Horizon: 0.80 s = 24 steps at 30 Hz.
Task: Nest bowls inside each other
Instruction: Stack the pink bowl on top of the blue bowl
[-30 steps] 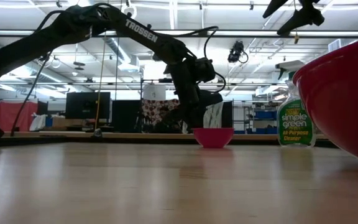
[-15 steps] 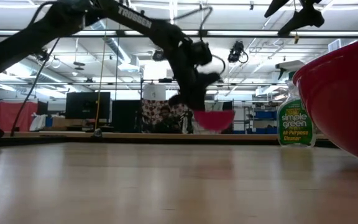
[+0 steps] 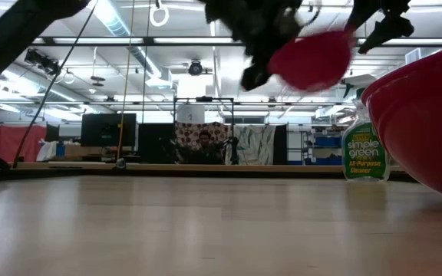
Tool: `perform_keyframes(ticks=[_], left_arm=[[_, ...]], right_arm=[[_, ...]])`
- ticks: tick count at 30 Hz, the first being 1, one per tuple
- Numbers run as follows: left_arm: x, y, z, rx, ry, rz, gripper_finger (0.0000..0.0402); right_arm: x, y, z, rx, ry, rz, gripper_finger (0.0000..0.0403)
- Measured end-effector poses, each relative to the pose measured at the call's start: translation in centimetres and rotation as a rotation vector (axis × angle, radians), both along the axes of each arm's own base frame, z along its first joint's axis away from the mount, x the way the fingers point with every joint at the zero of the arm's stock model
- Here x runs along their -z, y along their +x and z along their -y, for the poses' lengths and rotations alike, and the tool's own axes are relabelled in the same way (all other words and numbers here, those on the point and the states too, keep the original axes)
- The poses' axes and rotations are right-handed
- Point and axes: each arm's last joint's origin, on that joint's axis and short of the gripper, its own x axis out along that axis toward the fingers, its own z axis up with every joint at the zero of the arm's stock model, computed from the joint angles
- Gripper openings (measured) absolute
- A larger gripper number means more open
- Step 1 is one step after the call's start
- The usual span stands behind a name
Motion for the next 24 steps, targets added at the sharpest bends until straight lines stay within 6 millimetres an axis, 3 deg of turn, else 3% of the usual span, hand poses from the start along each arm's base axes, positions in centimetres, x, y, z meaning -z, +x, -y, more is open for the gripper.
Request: perform_keyframes(ticks=[4, 7, 10, 17, 24], left_arm=[[-1.2, 1.5, 5.9, 0.089, -0.051, 0.163, 0.0012], [-1.7, 2.2, 8.3, 0.080, -0.048, 0.256, 0.0012], [-0.9, 3.7, 10.0, 0.058, 0.019, 0.367, 0.0012], [4.3, 7.3, 12.1, 0.029, 0.109, 0.521, 0.0030], [8.8, 8.8, 12.2, -0.034, 0.169, 0.496, 0.0033]], right_arm=[[0.0, -0.3, 0.6, 0.027, -0.020, -0.019, 0.0347], [0.0, -0.5, 1.0, 0.057, -0.058, -0.048, 0.0347], [-0.1, -0.7, 1.4, 0.081, -0.107, -0.073, 0.0347], [-0.5, -0.5, 1.8, 0.126, -0.124, -0.017, 0.0347], [-0.6, -0.5, 1.9, 0.152, -0.130, -0.005, 0.0347]])
